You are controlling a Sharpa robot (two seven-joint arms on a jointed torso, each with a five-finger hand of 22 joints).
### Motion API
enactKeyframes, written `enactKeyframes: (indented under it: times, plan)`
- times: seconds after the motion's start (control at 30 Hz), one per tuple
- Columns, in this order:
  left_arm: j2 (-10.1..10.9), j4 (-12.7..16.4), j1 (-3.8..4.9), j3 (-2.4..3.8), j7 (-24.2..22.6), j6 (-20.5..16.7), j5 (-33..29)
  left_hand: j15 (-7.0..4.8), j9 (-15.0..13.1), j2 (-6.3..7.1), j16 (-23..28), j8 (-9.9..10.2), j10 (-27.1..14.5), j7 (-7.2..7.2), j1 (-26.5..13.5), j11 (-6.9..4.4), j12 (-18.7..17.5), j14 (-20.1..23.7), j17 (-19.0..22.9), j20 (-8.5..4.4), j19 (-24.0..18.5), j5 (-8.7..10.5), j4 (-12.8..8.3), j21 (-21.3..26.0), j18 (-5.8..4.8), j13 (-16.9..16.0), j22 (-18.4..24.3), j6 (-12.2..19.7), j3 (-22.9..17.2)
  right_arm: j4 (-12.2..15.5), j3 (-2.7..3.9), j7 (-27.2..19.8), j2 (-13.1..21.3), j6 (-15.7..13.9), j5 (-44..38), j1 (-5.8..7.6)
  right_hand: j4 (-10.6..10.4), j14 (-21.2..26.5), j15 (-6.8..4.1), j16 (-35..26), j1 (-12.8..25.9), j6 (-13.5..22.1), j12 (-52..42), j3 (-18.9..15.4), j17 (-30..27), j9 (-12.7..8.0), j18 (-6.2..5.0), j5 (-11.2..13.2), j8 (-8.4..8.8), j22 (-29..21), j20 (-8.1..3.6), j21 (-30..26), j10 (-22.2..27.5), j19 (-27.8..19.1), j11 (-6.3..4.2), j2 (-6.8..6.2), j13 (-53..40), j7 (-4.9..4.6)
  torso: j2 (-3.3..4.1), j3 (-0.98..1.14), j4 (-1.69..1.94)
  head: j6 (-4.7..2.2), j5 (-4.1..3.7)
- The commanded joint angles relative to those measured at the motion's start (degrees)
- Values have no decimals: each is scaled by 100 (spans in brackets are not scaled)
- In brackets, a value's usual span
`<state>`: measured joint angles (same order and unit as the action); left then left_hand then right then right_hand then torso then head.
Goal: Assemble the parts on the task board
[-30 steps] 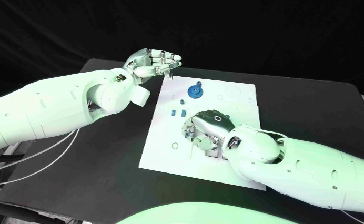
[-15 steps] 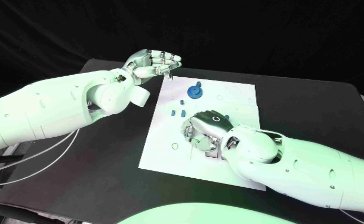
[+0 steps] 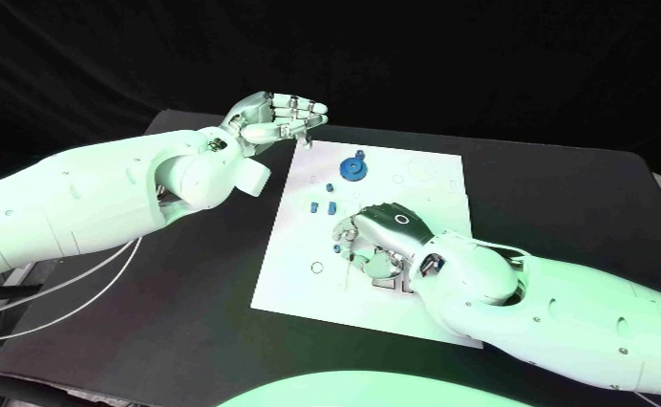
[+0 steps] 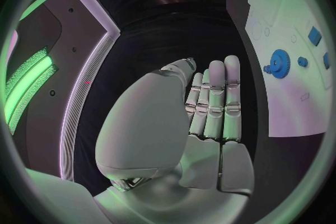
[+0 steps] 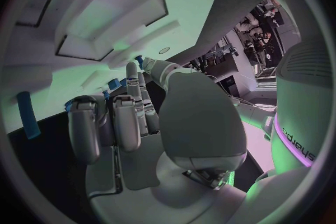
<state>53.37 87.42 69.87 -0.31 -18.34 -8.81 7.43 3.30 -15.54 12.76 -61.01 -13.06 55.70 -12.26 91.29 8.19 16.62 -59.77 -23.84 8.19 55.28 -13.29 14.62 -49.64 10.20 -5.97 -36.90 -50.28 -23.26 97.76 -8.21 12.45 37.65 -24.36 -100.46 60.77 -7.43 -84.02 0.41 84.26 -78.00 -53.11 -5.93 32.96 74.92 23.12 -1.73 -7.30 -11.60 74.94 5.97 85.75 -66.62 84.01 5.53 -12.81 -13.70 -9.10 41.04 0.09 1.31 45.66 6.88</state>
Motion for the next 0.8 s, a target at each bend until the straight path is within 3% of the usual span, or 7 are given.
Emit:
enactKeyframes:
  times: [0.03, 0.27, 0.47, 0.53, 0.67, 0.8]
  plan:
    - [5, 16, 2, 2, -13, 76, -32, 21, 7, 21, 37, 22, -34, 14, -31, 10, 25, 39, 8, 15, -12, -31, -2, -3, 33, 9, -6, 42, -25, 152, 18, 108, 137, -248, -135, 29, -37, -298, 25, -34, 8, 33, -14, 7, 131, -7, 60, 17, 28, 1276, 52, -22, -17, 364, -41, -41, -5, 17, 3, 0, 2, -11, -12]
    - [29, 20, 2, -7, -9, 82, -32, 21, 7, 21, 37, 22, -34, 14, -31, 10, 25, 39, 8, 15, -12, -31, -2, -3, 33, 9, -6, 42, -25, 493, 87, 156, 583, -315, -136, 234, -61, -287, 18, -56, 70, 0, 13, -16, 83, -2, 46, 19, 23, 1249, 53, -77, 25, 336, -47, -89, 2, 40, -3, -5, -7, -49, -63]
    - [43, 27, 2, -19, -11, 94, -32, 21, 7, 21, 37, 22, -34, 14, -31, 10, 25, 39, 8, 15, -12, -31, -2, -3, 33, 9, -6, 42, -25, 607, 126, 170, 1049, 175, -9, 582, -136, -239, 48, -150, 211, 51, 193, -140, -96, -19, -32, 58, 81, 1086, 74, -402, 361, 173, -8, -206, 98, 72, -8, -8, -8, -94, -144]
    - [46, 29, 2, -24, -11, 94, -32, 22, 8, 21, 37, 21, -43, 12, -38, 12, 32, 44, 13, 18, -17, -31, -9, -1, 34, 10, -6, 48, -38, 571, 133, 179, 1207, 497, 9, 706, -196, -240, 91, -156, 275, 140, 220, -439, -103, -39, -67, -62, 147, 1007, 99, -560, 630, 98, 34, -239, 170, 130, -7, -11, -8, -104, -169]
    - [50, 31, 2, -29, -13, 93, -32, 22, 8, 21, 37, 21, -43, 12, -38, 12, 32, 44, 13, 18, -17, -31, -9, -1, 34, 10, -6, 48, -38, 483, 136, 137, 1354, 864, 7, 804, -321, -238, 114, -160, -7, 149, 115, -1291, -126, -64, -78, -93, 226, 976, 134, -631, 802, 90, 70, -43, 271, 179, -1, -10, -5, -131, -199]
    - [50, 27, 2, -32, -13, 93, -32, 22, 8, 21, 37, 21, -43, 12, -38, 12, 32, 44, 13, 18, -17, -31, -9, -1, 34, 10, -6, 48, -38, 423, 133, 109, 1417, 1130, -18, 845, -388, -232, 111, -170, -143, 123, 67, -1511, -151, -76, -83, -99, 246, 964, 136, -662, 812, 83, 66, 22, 299, 213, 8, -2, 0, -137, -212]
